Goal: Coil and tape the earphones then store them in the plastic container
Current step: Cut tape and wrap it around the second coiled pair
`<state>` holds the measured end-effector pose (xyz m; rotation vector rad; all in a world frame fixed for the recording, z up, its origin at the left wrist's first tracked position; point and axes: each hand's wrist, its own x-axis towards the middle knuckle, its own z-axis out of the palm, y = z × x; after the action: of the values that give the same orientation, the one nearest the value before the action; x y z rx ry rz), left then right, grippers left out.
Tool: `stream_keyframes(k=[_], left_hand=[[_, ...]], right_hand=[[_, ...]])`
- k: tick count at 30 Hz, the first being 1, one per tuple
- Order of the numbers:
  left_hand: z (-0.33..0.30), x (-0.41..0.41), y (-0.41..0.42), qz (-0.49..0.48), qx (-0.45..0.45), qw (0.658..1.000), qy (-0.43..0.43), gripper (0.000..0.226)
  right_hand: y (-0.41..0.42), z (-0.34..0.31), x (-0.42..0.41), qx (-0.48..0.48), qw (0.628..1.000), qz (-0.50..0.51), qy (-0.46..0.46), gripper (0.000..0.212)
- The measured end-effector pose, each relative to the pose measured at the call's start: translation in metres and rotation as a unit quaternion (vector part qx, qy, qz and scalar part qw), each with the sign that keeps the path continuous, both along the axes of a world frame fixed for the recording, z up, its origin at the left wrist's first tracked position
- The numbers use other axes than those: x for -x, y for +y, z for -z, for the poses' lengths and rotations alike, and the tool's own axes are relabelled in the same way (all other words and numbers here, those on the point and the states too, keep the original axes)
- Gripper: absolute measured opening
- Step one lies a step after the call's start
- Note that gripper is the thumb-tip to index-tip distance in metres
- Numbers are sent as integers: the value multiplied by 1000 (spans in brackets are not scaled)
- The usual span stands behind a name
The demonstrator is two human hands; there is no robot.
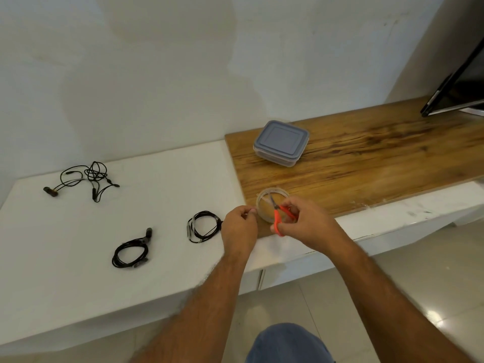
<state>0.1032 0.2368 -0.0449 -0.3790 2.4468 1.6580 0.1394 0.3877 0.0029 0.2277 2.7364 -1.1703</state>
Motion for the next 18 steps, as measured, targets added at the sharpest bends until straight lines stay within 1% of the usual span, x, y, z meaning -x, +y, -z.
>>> stream_keyframes(k=[2,4,9,12,15,18], left_hand=[[0,-1,-1,6,5,1000,6,22],[-1,-3,-2,14,15,1000,18,24],[-11,-9,-5,11,61,997,55,25],[-15,-11,-8,-12,84,995,55,24],[-15,-18,-12,-14,109,992,56,26],[-16,-29,-19,-34,107,992,52,26]], right_hand=[[0,6,4,-31,998,41,46,30],[-2,13,8,-48,996,47,62,29],[1,22,13,-70,996,12,51,29],[3,24,13,-65,996,17,53,27],[1,25,16,-67,996,22,55,26],[-3,23,18,-63,996,28,50,29]])
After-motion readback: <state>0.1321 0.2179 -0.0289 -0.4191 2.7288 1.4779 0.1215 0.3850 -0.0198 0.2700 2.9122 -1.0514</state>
